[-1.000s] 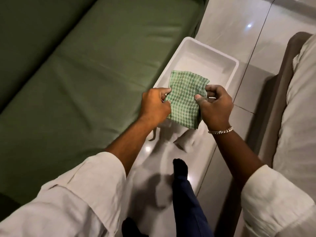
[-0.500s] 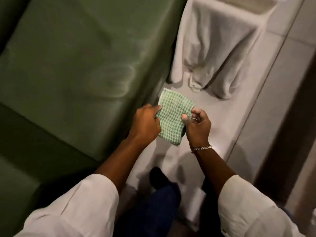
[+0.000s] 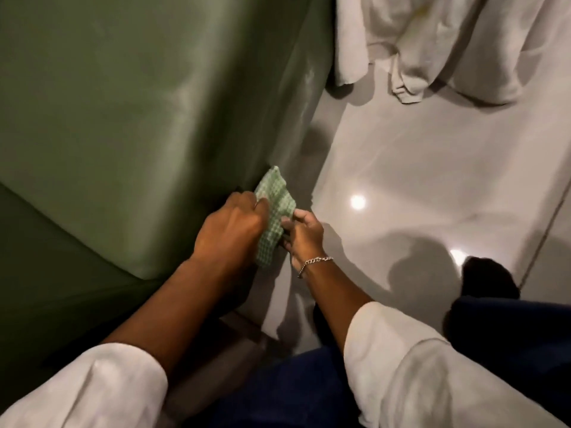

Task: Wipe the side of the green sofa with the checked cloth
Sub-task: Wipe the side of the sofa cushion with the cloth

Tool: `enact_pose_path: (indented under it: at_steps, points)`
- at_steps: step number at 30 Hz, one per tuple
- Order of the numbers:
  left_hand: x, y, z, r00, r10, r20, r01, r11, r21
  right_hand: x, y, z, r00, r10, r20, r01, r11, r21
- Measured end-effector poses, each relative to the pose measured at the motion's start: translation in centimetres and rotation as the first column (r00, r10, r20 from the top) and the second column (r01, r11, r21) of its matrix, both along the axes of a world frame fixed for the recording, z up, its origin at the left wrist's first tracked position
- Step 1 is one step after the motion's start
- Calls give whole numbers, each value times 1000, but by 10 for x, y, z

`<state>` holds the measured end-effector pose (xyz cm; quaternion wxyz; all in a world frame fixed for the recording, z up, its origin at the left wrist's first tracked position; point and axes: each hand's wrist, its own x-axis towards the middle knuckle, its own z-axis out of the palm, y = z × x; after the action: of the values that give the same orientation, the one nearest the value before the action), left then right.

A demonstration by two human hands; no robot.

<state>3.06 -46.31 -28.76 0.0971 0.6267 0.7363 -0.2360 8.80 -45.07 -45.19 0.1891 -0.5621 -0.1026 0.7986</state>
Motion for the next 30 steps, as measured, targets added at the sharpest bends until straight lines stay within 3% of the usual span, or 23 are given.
enact_pose_path:
  at_steps: [2, 5, 7, 9, 11, 14, 18, 22, 28, 30]
  points:
    - [-4, 5, 25, 997, -82, 6, 80, 983, 167, -10, 4, 12, 995, 94, -42, -94, 995, 11]
    - [-28, 8, 67, 966, -259, -4, 241, 892, 382, -23, 1, 27, 985, 156, 70, -164, 979, 123]
    - [-48, 12, 82, 968, -243, -69, 252, 917, 310, -30, -2, 46, 981, 118, 152, -145, 973, 179]
    - [-56, 19, 78, 996, -72, -61, 82, 977, 196, -37, -1, 62, 986, 58, 158, -94, 969, 229]
    - [-55, 28, 68, 996, 0, -89, 16, 984, 178, -46, 2, 69, 984, 116, 135, -148, 955, 256]
    - [-54, 36, 58, 991, -17, -130, 46, 975, 219, -63, 3, 70, 960, 226, 167, -261, 938, 229]
    - [-53, 37, 54, 987, -41, -155, 79, 965, 250, -71, -1, 57, 954, 62, 294, -173, 912, 371]
    - [-50, 41, 54, 979, -57, -194, 108, 959, 262, -69, 0, 44, 952, 70, 297, -172, 926, 335]
    - [-52, 43, 53, 981, -69, -181, 113, 963, 246, -73, 27, 52, 938, 5, 347, -224, 773, 594]
    - [-52, 44, 54, 983, -65, -171, 107, 962, 251, -70, 38, 35, 942, 17, 335, -220, 786, 578]
